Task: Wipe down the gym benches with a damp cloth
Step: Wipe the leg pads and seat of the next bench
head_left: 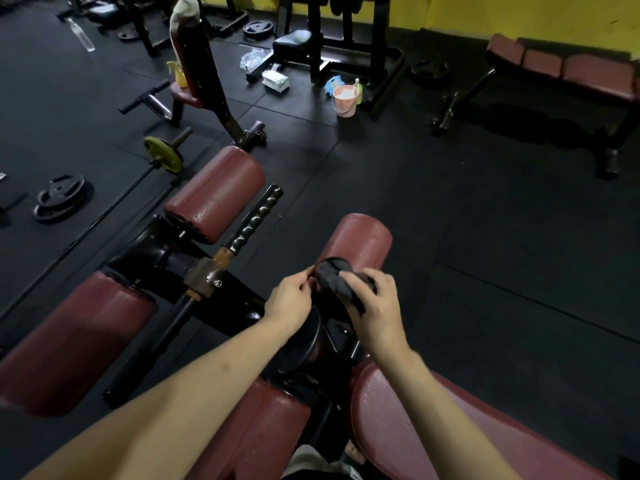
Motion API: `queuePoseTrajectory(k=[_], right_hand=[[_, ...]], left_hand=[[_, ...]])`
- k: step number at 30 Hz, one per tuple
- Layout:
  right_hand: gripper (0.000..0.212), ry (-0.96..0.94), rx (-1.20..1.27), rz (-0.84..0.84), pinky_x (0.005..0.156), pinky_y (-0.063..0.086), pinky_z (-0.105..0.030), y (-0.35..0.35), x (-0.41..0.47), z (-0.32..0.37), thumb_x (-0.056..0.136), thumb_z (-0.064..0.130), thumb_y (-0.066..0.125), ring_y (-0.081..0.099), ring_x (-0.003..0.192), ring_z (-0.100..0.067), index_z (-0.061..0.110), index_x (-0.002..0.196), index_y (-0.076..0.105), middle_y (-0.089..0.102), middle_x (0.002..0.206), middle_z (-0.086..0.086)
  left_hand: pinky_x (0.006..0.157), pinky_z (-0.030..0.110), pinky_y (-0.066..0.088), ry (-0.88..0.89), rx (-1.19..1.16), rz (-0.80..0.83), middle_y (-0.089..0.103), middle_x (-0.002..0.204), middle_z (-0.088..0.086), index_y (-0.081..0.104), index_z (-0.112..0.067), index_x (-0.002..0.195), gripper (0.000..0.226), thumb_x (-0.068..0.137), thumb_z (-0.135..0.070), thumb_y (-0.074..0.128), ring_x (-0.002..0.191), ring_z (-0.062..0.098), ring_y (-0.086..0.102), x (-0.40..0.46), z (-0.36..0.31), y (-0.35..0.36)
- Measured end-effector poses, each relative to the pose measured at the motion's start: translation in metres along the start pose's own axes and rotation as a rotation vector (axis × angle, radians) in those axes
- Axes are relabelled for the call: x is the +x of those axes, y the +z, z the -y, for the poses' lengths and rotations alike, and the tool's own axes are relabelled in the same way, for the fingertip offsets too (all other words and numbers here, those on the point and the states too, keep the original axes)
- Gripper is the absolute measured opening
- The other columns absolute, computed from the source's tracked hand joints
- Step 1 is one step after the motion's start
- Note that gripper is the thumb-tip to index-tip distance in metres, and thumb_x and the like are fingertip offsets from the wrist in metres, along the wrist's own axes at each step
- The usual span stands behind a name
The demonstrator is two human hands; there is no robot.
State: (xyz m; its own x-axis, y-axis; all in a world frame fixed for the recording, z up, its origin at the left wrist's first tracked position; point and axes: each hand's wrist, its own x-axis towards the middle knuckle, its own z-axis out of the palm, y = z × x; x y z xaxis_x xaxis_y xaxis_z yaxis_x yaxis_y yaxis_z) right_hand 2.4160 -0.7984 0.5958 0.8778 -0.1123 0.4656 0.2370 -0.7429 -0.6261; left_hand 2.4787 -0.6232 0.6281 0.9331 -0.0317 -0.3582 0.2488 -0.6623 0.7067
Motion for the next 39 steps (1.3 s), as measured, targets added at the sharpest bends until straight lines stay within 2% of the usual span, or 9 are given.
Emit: queuePoseTrajectory(k=[4,7,11,14,18,24,29,34,39], right_hand=[[0.028,0.126,-0.041,-0.107,0.089,0.050,-0.041,-0.007,0.084,-0.033,0.095,0.023,0.075,0.056,0.098,-0.030,0.016,0.123,0.072,0.061,0.112,-0.010],[0.028,0.232,-0.054,-0.135,0.091,0.051,-0.043,-0.013,0.108,-0.040,0.099,0.030,0.070,0.055,0.102,-0.028,0.021,0.126,0.069,0.060,0.115,-0.007],[0.032,0.157,-0.052,-0.104,0.091,0.045,-0.033,-0.002,0.051,-0.012,0.094,0.026,0.076,0.053,0.100,-0.028,0.021,0.125,0.070,0.061,0.119,-0.007],[0.039,0.075,-0.019,-0.065,0.089,0.040,-0.023,0.004,-0.005,0.010,0.086,0.013,0.085,0.052,0.097,-0.026,0.016,0.123,0.075,0.063,0.118,-0.010],[0.037,-0.028,-0.028,-0.033,0.086,0.048,-0.033,-0.002,0.026,-0.015,0.087,0.018,0.083,0.053,0.096,-0.029,0.014,0.123,0.074,0.062,0.113,-0.011],[0.031,0.235,-0.001,-0.159,0.092,0.052,-0.044,-0.010,0.107,-0.055,0.097,0.029,0.073,0.056,0.104,-0.027,0.019,0.126,0.070,0.060,0.114,-0.007],[0.031,0.265,0.079,-0.183,0.093,0.052,-0.041,-0.003,0.048,-0.029,0.095,0.027,0.077,0.058,0.104,-0.024,0.018,0.124,0.071,0.060,0.114,-0.005],[0.042,0.292,0.163,-0.122,0.096,0.054,-0.040,0.003,-0.026,0.003,0.088,0.011,0.083,0.061,0.112,-0.021,0.017,0.128,0.072,0.059,0.121,-0.001],[0.041,0.249,0.207,-0.051,0.097,0.053,-0.036,-0.012,-0.019,0.005,0.089,0.013,0.083,0.061,0.111,-0.019,0.018,0.128,0.072,0.060,0.119,0.002]], left_hand=[[0.120,0.038,0.034,-0.052,0.031,0.048,0.059,0.145,-0.007,0.058,-0.035,0.142,0.037,0.108,-0.033,0.045,0.139,0.017,0.050,0.005,-0.001,-0.006],[0.115,0.047,0.038,0.087,0.189,-0.028,0.056,0.147,-0.013,0.056,-0.035,0.144,0.039,0.106,-0.039,0.048,0.136,0.017,0.050,-0.011,-0.012,-0.010],[0.115,0.042,0.039,0.131,0.207,-0.007,0.048,0.152,-0.019,0.050,-0.039,0.148,0.044,0.104,-0.045,0.051,0.140,0.012,0.046,-0.021,-0.012,-0.002],[0.109,0.043,0.045,0.108,0.152,-0.010,0.057,0.143,-0.021,0.055,-0.049,0.139,0.038,0.102,-0.040,0.054,0.132,0.014,0.055,-0.014,-0.008,-0.003],[0.106,0.041,0.048,0.028,0.130,0.016,0.068,0.132,-0.012,0.057,-0.052,0.137,0.037,0.101,-0.045,0.054,0.125,0.017,0.061,-0.005,-0.005,-0.010],[0.118,0.043,0.037,0.029,0.187,0.013,0.055,0.150,-0.008,0.052,-0.039,0.147,0.042,0.105,-0.044,0.049,0.140,0.019,0.049,-0.011,-0.018,-0.012],[0.117,0.044,0.038,0.075,0.205,0.036,0.047,0.155,-0.014,0.042,-0.039,0.153,0.054,0.101,-0.052,0.054,0.142,0.017,0.046,-0.020,-0.018,-0.007],[0.116,0.047,0.039,0.007,0.211,0.048,0.055,0.150,-0.004,0.042,-0.042,0.152,0.052,0.102,-0.051,0.052,0.140,0.024,0.049,-0.011,-0.019,-0.008],[0.114,0.048,0.041,-0.028,0.181,0.071,0.059,0.146,-0.002,0.044,-0.044,0.151,0.050,0.102,-0.052,0.051,0.137,0.025,0.052,-0.009,-0.016,-0.010]])
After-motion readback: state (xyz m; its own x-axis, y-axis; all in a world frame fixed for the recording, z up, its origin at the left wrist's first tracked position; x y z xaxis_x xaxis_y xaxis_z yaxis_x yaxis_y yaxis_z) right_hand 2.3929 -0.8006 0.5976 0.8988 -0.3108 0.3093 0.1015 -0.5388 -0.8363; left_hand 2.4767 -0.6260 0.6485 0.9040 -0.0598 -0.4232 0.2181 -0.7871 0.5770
